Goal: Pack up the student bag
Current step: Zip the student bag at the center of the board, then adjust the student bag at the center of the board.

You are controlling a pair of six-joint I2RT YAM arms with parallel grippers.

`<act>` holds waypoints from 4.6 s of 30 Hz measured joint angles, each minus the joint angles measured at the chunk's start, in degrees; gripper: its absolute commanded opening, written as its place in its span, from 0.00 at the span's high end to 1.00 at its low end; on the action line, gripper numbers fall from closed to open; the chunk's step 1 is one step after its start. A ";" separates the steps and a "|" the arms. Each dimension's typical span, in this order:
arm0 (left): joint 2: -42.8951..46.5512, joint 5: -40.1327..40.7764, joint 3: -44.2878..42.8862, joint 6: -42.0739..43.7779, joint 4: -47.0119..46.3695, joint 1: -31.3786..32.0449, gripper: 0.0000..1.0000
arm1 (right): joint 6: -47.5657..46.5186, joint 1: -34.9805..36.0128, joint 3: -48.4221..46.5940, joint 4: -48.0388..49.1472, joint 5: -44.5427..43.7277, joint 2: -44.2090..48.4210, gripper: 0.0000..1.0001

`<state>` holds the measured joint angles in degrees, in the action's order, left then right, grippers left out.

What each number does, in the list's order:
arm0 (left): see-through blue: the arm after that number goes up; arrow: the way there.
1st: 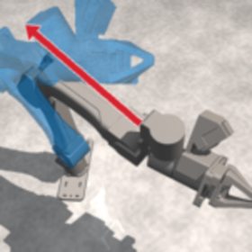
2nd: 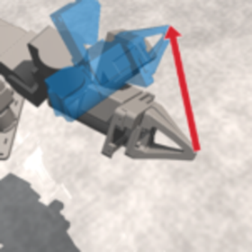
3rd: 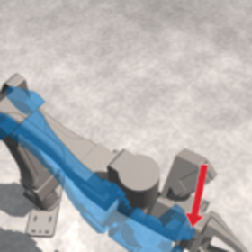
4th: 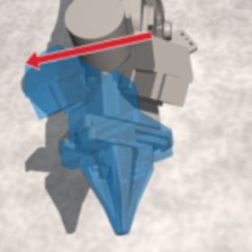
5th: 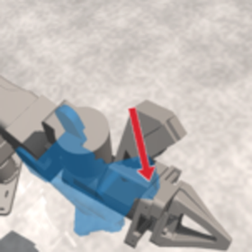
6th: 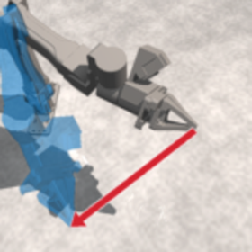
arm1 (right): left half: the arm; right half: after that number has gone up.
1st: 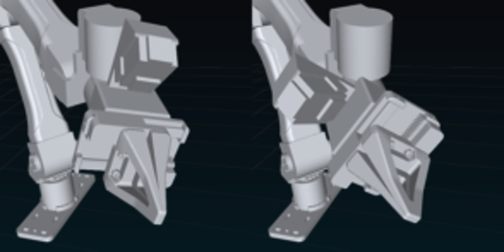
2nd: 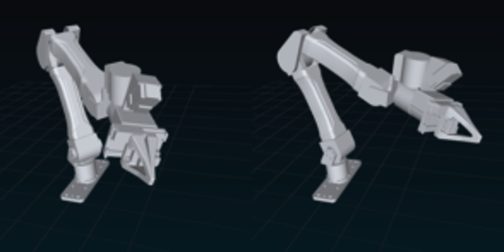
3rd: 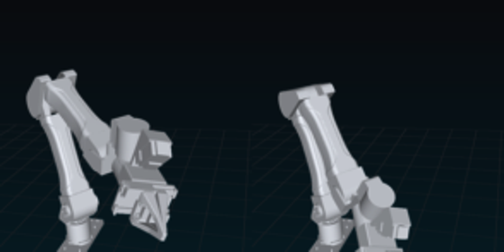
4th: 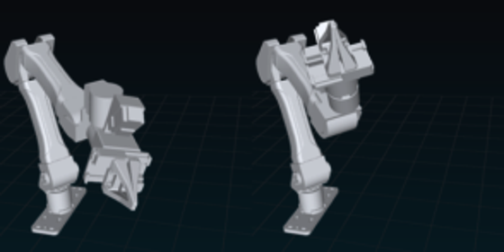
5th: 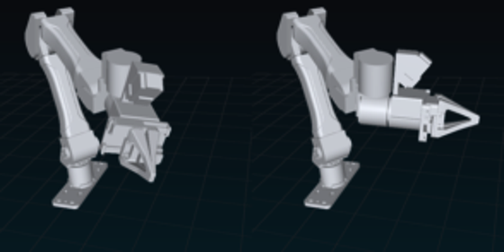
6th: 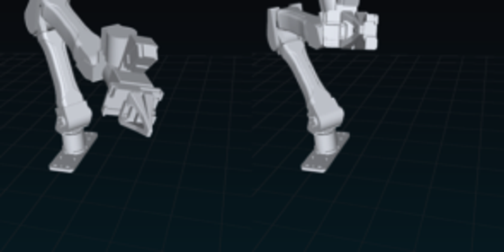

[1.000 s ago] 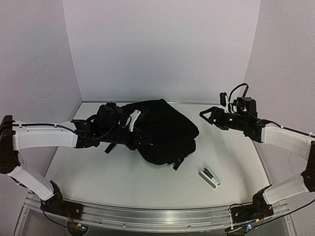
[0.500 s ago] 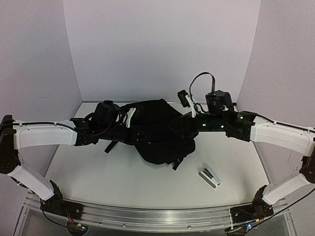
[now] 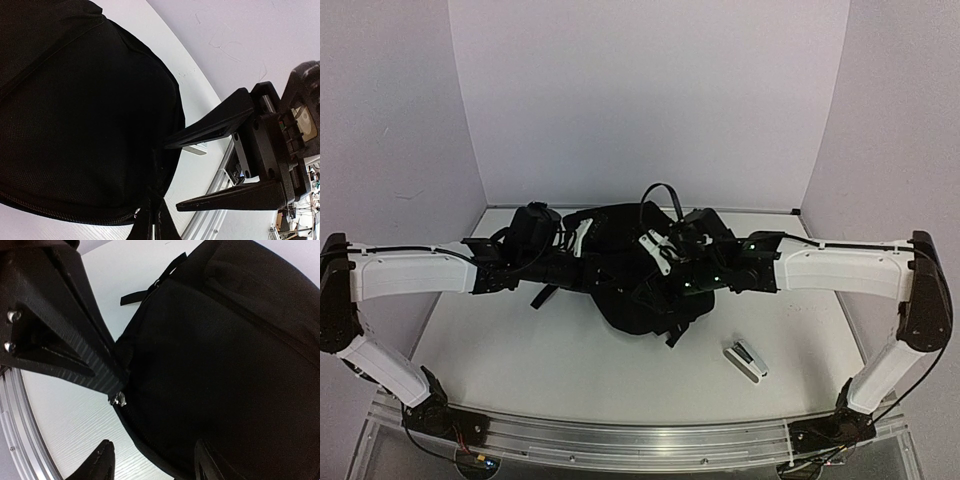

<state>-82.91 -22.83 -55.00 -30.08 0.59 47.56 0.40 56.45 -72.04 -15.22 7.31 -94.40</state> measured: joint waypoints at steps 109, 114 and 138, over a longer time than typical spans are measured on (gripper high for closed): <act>-24.21 -13.09 -15.07 -9.68 5.80 -32.76 0.65 | 40.80 -23.68 22.25 15.59 12.25 1.00 1.00; -25.40 -16.70 -13.72 -11.84 0.42 -32.76 0.85 | 41.05 -23.67 24.13 17.86 13.18 0.99 1.00; -10.31 -12.82 5.61 -9.80 -7.16 -16.02 1.00 | 32.67 -29.23 1.95 11.34 -4.76 -14.44 1.00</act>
<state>-93.23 -35.64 -49.39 -39.88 -6.57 31.54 33.07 27.22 -70.09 -3.88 2.55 -108.84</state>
